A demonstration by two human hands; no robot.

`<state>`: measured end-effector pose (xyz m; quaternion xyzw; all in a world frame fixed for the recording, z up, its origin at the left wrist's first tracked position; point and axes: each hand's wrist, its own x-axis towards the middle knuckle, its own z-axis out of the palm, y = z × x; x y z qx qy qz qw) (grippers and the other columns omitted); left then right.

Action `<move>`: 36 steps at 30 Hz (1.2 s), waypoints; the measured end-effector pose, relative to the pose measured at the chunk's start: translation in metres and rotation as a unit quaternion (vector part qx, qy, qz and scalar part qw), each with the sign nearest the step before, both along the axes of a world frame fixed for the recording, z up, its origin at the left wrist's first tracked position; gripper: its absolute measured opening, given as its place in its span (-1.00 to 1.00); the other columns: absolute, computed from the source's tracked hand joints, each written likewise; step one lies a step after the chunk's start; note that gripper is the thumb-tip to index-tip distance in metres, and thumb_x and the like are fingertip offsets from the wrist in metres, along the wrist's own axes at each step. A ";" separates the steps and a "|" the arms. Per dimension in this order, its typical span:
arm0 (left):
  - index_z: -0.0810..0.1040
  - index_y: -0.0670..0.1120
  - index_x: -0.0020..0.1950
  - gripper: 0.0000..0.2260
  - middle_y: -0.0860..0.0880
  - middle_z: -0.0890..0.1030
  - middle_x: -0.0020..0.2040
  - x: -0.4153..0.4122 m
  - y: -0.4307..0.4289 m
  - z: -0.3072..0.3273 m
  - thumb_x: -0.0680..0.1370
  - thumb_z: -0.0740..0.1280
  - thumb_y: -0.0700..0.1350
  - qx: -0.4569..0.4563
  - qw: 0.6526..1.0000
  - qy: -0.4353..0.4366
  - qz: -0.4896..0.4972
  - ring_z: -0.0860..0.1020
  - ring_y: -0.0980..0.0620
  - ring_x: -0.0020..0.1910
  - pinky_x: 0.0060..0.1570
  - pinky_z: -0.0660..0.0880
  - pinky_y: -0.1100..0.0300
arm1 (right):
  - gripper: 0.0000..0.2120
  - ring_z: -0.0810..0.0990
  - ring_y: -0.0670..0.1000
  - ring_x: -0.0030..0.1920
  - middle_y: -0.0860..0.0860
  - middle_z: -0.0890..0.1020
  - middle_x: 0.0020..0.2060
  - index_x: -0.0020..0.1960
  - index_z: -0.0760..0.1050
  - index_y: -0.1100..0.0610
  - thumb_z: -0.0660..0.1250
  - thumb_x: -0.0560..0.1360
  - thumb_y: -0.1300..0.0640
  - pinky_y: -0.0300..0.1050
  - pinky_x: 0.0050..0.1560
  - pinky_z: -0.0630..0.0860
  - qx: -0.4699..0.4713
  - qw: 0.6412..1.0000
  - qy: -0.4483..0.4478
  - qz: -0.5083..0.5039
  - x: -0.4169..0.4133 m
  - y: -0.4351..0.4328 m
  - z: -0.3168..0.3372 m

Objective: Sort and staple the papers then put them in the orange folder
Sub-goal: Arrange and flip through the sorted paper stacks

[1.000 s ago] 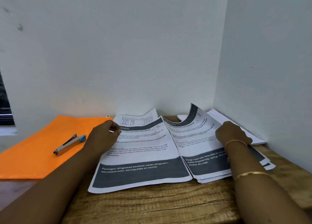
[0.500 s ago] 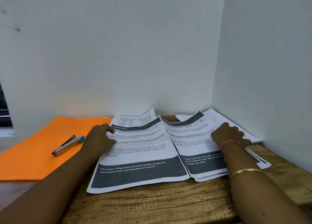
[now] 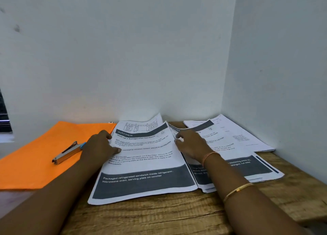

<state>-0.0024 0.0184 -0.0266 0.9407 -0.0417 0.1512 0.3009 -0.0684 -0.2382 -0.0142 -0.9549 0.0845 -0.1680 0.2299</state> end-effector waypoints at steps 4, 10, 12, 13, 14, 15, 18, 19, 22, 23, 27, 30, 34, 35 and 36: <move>0.44 -0.15 0.23 -0.49 -0.15 0.57 0.14 -0.002 -0.001 0.001 0.37 0.52 -0.03 -0.011 1.000 0.000 0.007 0.52 -0.12 0.10 -0.12 0.37 0.13 | -0.75 0.51 0.11 0.14 0.07 0.57 0.13 0.13 0.52 0.16 0.23 0.51 0.10 0.03 0.21 0.43 0.015 0.999 0.041 0.015 0.001 0.003 -0.003; 0.53 -0.17 0.12 -0.64 -0.15 0.57 0.12 -0.004 -0.001 0.002 0.42 0.48 -0.05 -0.012 1.000 -0.002 0.019 0.50 -0.11 0.11 -0.13 0.32 0.16 | -0.66 0.50 0.14 0.18 0.13 0.56 0.17 0.23 0.48 0.25 0.21 0.52 0.11 0.06 0.24 0.41 0.019 0.998 0.061 0.002 0.000 -0.002 -0.003; 0.54 -0.18 0.10 -0.68 -0.14 0.57 0.10 -0.004 -0.001 0.003 0.43 0.47 -0.05 -0.016 1.000 -0.008 0.020 0.50 -0.10 0.08 -0.15 0.31 0.16 | -0.67 0.50 0.14 0.18 0.12 0.57 0.15 0.21 0.49 0.24 0.21 0.52 0.11 0.07 0.24 0.40 0.016 0.998 0.057 0.004 0.001 -0.002 -0.002; 0.54 -0.17 0.09 -0.69 -0.14 0.58 0.08 -0.004 0.000 0.003 0.44 0.46 -0.05 -0.017 1.000 -0.013 0.021 0.50 -0.10 0.04 -0.16 0.30 0.16 | -0.68 0.50 0.13 0.18 0.10 0.57 0.14 0.20 0.50 0.22 0.21 0.53 0.10 0.07 0.24 0.40 0.016 0.998 0.055 0.005 0.001 -0.003 -0.003; 0.54 -0.16 0.07 -0.72 -0.13 0.59 0.05 -0.004 0.000 0.003 0.46 0.44 -0.05 -0.016 0.999 -0.020 0.022 0.49 -0.08 -0.02 -0.18 0.30 0.15 | -0.70 0.49 0.11 0.18 0.07 0.56 0.15 0.21 0.50 0.19 0.21 0.53 0.08 0.06 0.24 0.40 0.018 0.998 0.051 0.008 0.001 -0.005 -0.003; 0.54 -0.14 0.04 -0.76 -0.11 0.59 0.02 -0.005 0.000 0.003 0.47 0.42 -0.04 -0.012 0.999 -0.027 0.025 0.46 -0.05 -0.08 -0.20 0.29 0.15 | -0.70 0.48 0.09 0.20 0.05 0.55 0.17 0.22 0.48 0.15 0.20 0.54 0.07 0.04 0.25 0.39 0.022 0.999 0.046 0.010 0.002 -0.005 -0.003; 0.52 -0.10 -0.05 -0.85 -0.09 0.59 -0.03 -0.008 0.001 0.004 0.53 0.35 -0.03 0.008 0.998 -0.058 0.037 0.43 -0.03 -0.14 -0.20 0.29 0.14 | -0.68 0.45 0.09 0.24 0.06 0.51 0.25 0.27 0.45 0.11 0.21 0.55 0.06 0.04 0.28 0.37 0.028 0.999 0.020 0.009 0.003 -0.005 -0.003; 0.52 -0.10 -0.04 -0.86 -0.09 0.59 -0.03 -0.009 0.001 0.004 0.54 0.33 -0.03 0.007 0.996 -0.075 0.038 0.45 -0.04 -0.13 -0.19 0.31 0.14 | -0.67 0.45 0.09 0.25 0.06 0.50 0.26 0.28 0.43 0.11 0.21 0.55 0.05 0.05 0.29 0.37 0.028 1.000 0.012 0.008 0.003 -0.004 -0.003; 0.55 -0.09 -0.02 -0.87 -0.06 0.58 0.02 -0.011 0.002 0.006 0.55 0.31 -0.05 -0.023 0.989 -0.141 0.031 0.50 -0.09 -0.02 -0.15 0.32 0.13 | -0.66 0.46 0.11 0.26 0.05 0.49 0.27 0.29 0.43 0.08 0.21 0.54 0.04 0.08 0.28 0.38 0.028 0.999 -0.018 0.014 0.002 -0.001 -0.002; 0.55 -0.10 -0.05 -0.89 -0.05 0.58 0.00 -0.010 0.002 0.007 0.55 0.31 -0.07 -0.043 0.986 -0.157 0.023 0.50 -0.08 -0.02 -0.15 0.32 0.13 | -0.67 0.47 0.10 0.25 0.04 0.51 0.25 0.27 0.45 0.08 0.22 0.53 0.04 0.07 0.27 0.39 0.033 0.999 -0.033 0.021 0.001 0.001 -0.001; 0.53 -0.12 -0.08 -0.92 -0.02 0.56 -0.11 -0.011 -0.003 0.011 0.55 0.33 -0.11 -0.140 0.974 -0.174 -0.022 0.46 0.03 -0.13 -0.20 0.29 0.17 | -0.74 0.55 0.03 0.04 0.02 0.60 0.05 0.22 0.48 0.13 0.21 0.56 0.11 -0.16 0.03 0.42 0.066 0.993 -0.082 0.058 -0.001 0.006 0.003; 0.54 -0.16 -0.04 -0.89 -0.01 0.54 -0.12 -0.012 -0.006 0.013 0.55 0.33 -0.12 -0.203 0.960 -0.188 -0.032 0.47 0.04 -0.13 -0.25 0.30 0.24 | -0.75 0.53 -0.01 -0.05 -0.02 0.59 -0.04 0.21 0.48 0.14 0.19 0.57 0.14 -0.21 -0.07 0.33 0.066 0.990 -0.110 0.064 -0.003 0.008 0.004; 0.53 -0.15 -0.02 -0.89 0.00 0.55 -0.13 -0.013 -0.008 0.016 0.54 0.34 -0.11 -0.250 0.945 -0.207 -0.031 0.47 0.07 -0.11 -0.28 0.28 0.42 | -0.74 0.55 0.02 0.00 0.05 0.58 0.08 0.21 0.48 0.15 0.20 0.55 0.15 -0.15 0.01 0.41 0.083 0.985 -0.130 0.071 -0.001 0.006 0.002; 0.53 -0.15 -0.02 -0.89 0.01 0.55 -0.13 -0.013 -0.009 0.017 0.54 0.34 -0.11 -0.260 0.941 -0.212 -0.034 0.48 0.07 -0.10 -0.27 0.29 0.43 | -0.77 0.55 0.03 -0.01 0.06 0.58 0.07 0.17 0.48 0.15 0.21 0.54 0.15 -0.12 0.01 0.43 0.098 0.984 -0.129 0.070 -0.001 0.006 0.002; 0.52 -0.14 -0.03 -0.90 0.00 0.55 -0.13 -0.014 -0.009 0.017 0.54 0.34 -0.12 -0.269 0.937 -0.218 -0.040 0.48 0.07 -0.10 -0.26 0.30 0.44 | -0.79 0.54 0.05 0.00 0.07 0.57 0.06 0.15 0.47 0.15 0.22 0.54 0.15 -0.11 0.02 0.43 0.118 0.982 -0.129 0.068 0.000 0.006 0.003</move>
